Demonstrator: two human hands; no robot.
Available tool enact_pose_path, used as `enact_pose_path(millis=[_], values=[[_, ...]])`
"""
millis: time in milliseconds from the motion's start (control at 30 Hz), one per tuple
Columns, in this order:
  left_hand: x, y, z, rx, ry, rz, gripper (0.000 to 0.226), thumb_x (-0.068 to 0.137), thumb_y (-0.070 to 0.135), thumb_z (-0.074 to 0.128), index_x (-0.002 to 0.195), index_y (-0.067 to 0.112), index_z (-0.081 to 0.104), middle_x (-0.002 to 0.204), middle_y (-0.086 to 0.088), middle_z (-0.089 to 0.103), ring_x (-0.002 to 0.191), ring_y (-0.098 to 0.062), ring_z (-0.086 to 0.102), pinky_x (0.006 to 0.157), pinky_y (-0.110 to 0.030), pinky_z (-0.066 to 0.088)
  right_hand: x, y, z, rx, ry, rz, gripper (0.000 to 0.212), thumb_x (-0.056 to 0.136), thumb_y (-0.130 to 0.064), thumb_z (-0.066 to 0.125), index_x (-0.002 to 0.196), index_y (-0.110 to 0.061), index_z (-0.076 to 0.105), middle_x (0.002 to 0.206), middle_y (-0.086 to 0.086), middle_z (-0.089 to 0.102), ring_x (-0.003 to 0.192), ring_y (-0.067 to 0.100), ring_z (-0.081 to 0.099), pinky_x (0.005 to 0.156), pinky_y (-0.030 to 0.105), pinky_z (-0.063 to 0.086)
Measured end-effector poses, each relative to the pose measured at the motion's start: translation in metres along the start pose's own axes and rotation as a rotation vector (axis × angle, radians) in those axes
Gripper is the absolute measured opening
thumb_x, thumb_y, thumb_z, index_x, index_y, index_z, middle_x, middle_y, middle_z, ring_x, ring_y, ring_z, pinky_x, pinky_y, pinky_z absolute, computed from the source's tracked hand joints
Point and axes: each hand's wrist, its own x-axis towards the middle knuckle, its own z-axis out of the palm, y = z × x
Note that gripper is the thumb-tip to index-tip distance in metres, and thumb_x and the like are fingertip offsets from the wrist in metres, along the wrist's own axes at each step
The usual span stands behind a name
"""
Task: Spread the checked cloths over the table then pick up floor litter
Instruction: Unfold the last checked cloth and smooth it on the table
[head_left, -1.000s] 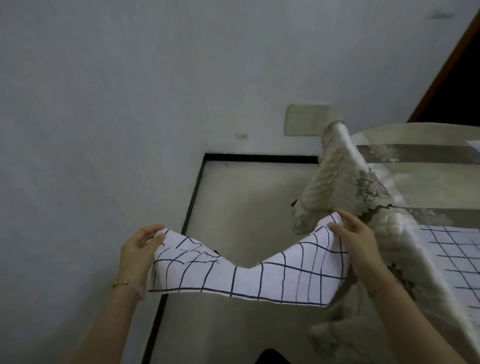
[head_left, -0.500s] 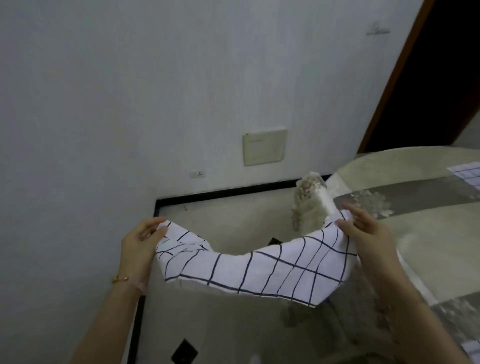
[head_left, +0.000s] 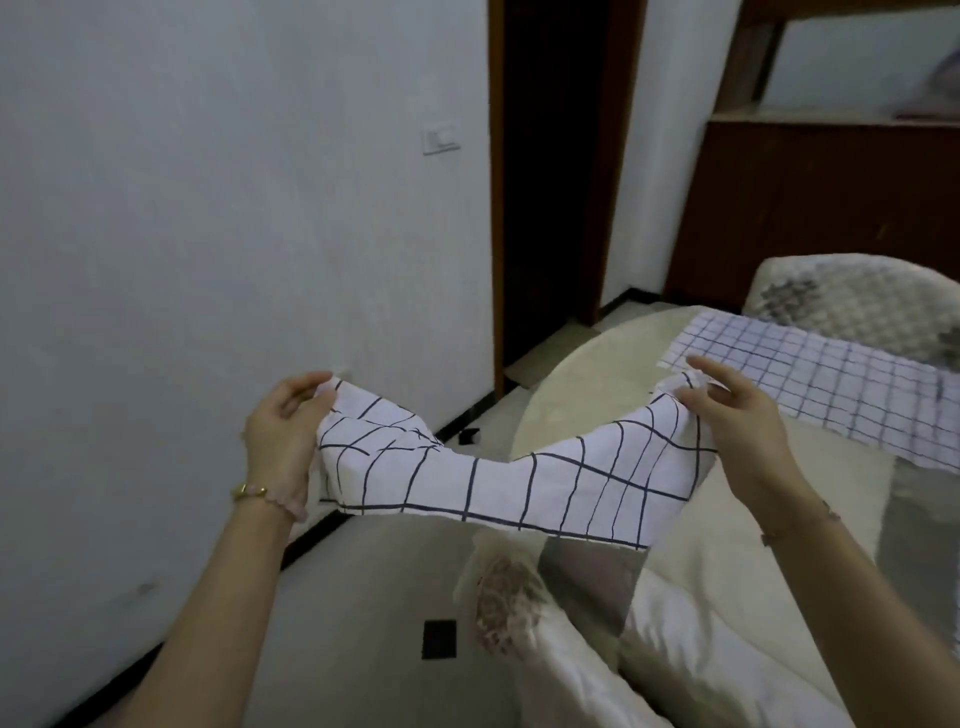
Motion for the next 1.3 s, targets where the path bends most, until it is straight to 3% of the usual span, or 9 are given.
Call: enact_pose_path(millis=[167, 300, 433, 500, 600, 733, 900, 1067, 1300], values=[[0.082, -0.042, 0.106, -0.027, -0.316, -0.104, 0.013, 0.085, 0.013, 0.065, 0.085, 0.025, 0.069, 0.090, 0.000, 0.069, 0.088, -0.014, 0.061, 0.080, -0.027, 0.050, 0.025, 0.023, -0.052, -0.031, 0.339, 0.092, 0.037, 0.085, -0.010, 0.066, 0.119, -0.024, 0.064, 0.097, 0.007, 0.071, 0.091, 0.023, 0.068, 0.083, 0.036, 0.055], [0.108, -0.067, 0.182, -0.028, -0.519, -0.134, 0.012, 0.084, 0.014, 0.066, 0.088, 0.024, 0.070, 0.094, -0.003, 0.070, 0.090, -0.015, 0.063, 0.085, -0.031, 0.050, 0.015, 0.032, -0.097, -0.069, 0.570, 0.104, 0.038, 0.085, -0.008, 0.065, 0.121, -0.020, 0.063, 0.099, 0.011, 0.067, 0.081, 0.011, 0.067, 0.068, 0.012, 0.054], [0.107, -0.095, 0.238, 0.015, -0.687, -0.141, 0.011, 0.083, 0.020, 0.068, 0.088, 0.029, 0.070, 0.095, 0.003, 0.071, 0.088, -0.009, 0.064, 0.081, -0.027, 0.050, -0.002, 0.044, -0.135, -0.114, 0.713, 0.120, 0.038, 0.085, -0.008, 0.065, 0.120, -0.022, 0.063, 0.108, 0.013, 0.068, 0.108, 0.021, 0.062, 0.103, 0.035, 0.044], [0.102, -0.113, 0.258, 0.054, -0.734, -0.146, 0.013, 0.083, 0.020, 0.067, 0.090, 0.031, 0.069, 0.099, 0.002, 0.070, 0.092, -0.011, 0.063, 0.084, -0.030, 0.049, -0.006, 0.053, -0.150, -0.104, 0.769, 0.153, 0.042, 0.086, -0.006, 0.064, 0.126, -0.016, 0.059, 0.099, 0.013, 0.068, 0.101, 0.022, 0.063, 0.097, 0.030, 0.048], [0.093, -0.139, 0.279, 0.094, -0.773, -0.194, 0.021, 0.083, 0.012, 0.065, 0.088, 0.032, 0.069, 0.104, 0.002, 0.068, 0.100, -0.015, 0.062, 0.089, -0.030, 0.048, -0.013, 0.071, -0.166, -0.107, 0.840, 0.208, 0.040, 0.087, 0.000, 0.061, 0.125, -0.009, 0.057, 0.073, 0.010, 0.068, 0.086, 0.022, 0.063, 0.063, 0.006, 0.051], [0.082, -0.172, 0.286, 0.187, -0.781, -0.259, 0.025, 0.083, 0.007, 0.064, 0.088, 0.031, 0.068, 0.109, 0.000, 0.066, 0.112, -0.020, 0.058, 0.095, -0.032, 0.045, -0.021, 0.103, -0.184, -0.114, 0.868, 0.324, 0.041, 0.087, -0.001, 0.061, 0.128, -0.004, 0.055, 0.105, 0.034, 0.063, 0.098, 0.033, 0.060, 0.076, 0.022, 0.046], [0.067, -0.202, 0.277, 0.313, -0.774, -0.344, 0.025, 0.085, 0.002, 0.061, 0.101, 0.020, 0.065, 0.118, -0.014, 0.063, 0.119, -0.030, 0.054, 0.100, -0.040, 0.044, -0.028, 0.153, -0.193, -0.147, 0.862, 0.515, 0.043, 0.087, -0.005, 0.063, 0.129, -0.004, 0.054, 0.100, 0.012, 0.059, 0.093, 0.022, 0.054, 0.085, 0.032, 0.041], [0.053, -0.217, 0.266, 0.433, -0.820, -0.390, 0.030, 0.086, -0.002, 0.058, 0.115, 0.008, 0.061, 0.126, -0.014, 0.057, 0.123, -0.026, 0.049, 0.093, -0.030, 0.040, -0.034, 0.187, -0.195, -0.217, 0.855, 0.623, 0.044, 0.083, -0.013, 0.067, 0.125, -0.003, 0.056, 0.095, 0.008, 0.063, 0.083, 0.021, 0.058, 0.076, 0.029, 0.043], [0.046, -0.226, 0.257, 0.522, -0.886, -0.417, 0.048, 0.086, -0.008, 0.056, 0.132, 0.006, 0.050, 0.141, -0.010, 0.046, 0.135, -0.019, 0.038, 0.101, -0.026, 0.032, -0.043, 0.201, -0.201, -0.287, 0.820, 0.669, 0.035, 0.083, -0.012, 0.067, 0.117, -0.006, 0.062, 0.094, 0.009, 0.061, 0.067, 0.013, 0.051, 0.061, 0.022, 0.039]])
